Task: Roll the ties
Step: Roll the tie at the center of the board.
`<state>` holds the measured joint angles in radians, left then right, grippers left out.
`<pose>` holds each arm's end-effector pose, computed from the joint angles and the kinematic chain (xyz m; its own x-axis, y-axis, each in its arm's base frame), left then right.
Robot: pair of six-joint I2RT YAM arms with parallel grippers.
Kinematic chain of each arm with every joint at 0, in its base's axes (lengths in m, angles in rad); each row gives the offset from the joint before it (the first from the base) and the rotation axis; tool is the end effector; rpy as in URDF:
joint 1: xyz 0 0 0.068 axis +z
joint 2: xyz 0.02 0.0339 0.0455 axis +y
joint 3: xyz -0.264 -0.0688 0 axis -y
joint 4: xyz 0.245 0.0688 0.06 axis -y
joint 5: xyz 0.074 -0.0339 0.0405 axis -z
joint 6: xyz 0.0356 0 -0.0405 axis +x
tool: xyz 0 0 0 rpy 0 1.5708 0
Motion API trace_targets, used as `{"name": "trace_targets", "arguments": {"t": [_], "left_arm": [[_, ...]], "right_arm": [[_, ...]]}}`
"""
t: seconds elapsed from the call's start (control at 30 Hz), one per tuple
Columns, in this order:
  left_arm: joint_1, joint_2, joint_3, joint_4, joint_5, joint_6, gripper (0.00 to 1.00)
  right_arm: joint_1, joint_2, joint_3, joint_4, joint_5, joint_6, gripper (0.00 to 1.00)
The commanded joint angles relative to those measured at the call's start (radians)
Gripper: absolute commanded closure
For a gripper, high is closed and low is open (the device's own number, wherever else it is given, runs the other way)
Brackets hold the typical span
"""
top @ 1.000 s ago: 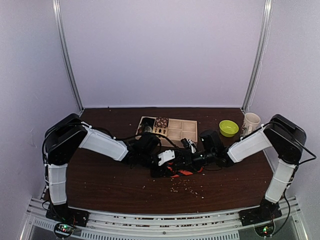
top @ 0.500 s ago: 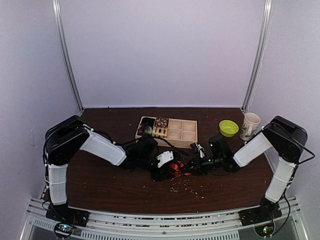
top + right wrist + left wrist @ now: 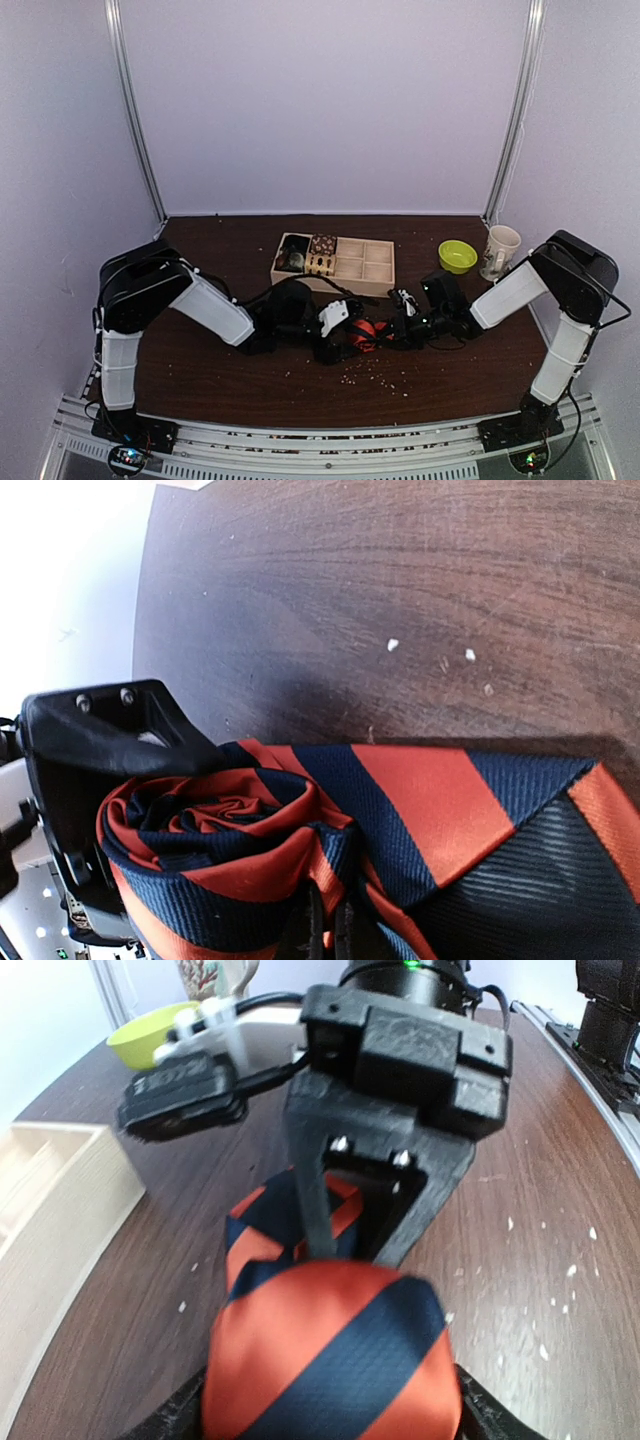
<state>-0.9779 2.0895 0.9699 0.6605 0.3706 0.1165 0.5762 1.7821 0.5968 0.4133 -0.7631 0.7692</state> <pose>0.2172 -0.3454 0.1010 -0.1350 0.3943 -0.9090 0.9768 0.2071 -0.0552 0.2336 0.1811 0.0976 -0.9830 -0.0392 -0.1794 -0.1744 0.5059 0.8448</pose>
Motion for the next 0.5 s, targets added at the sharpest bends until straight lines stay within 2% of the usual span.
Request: {"name": "trace_targets", "arguments": {"t": [0.0,0.13,0.3,0.47], "left_arm": [[-0.028,0.086,0.075,0.143,0.001,-0.053,0.27],[-0.029,0.128,0.117,0.13,-0.005,-0.078,0.32],[-0.024,0.127,0.121,0.015,-0.017,-0.047,0.59],[0.021,0.099,0.079,-0.078,0.04,-0.03,0.72]], "right_arm": [[-0.003,0.036,-0.018,-0.182,0.112,-0.037,1.0],[-0.004,0.025,-0.021,-0.184,0.117,-0.037,1.0],[-0.008,-0.018,-0.042,-0.114,0.075,-0.013,1.0],[-0.022,-0.186,-0.057,-0.074,0.064,-0.022,0.75]]}}
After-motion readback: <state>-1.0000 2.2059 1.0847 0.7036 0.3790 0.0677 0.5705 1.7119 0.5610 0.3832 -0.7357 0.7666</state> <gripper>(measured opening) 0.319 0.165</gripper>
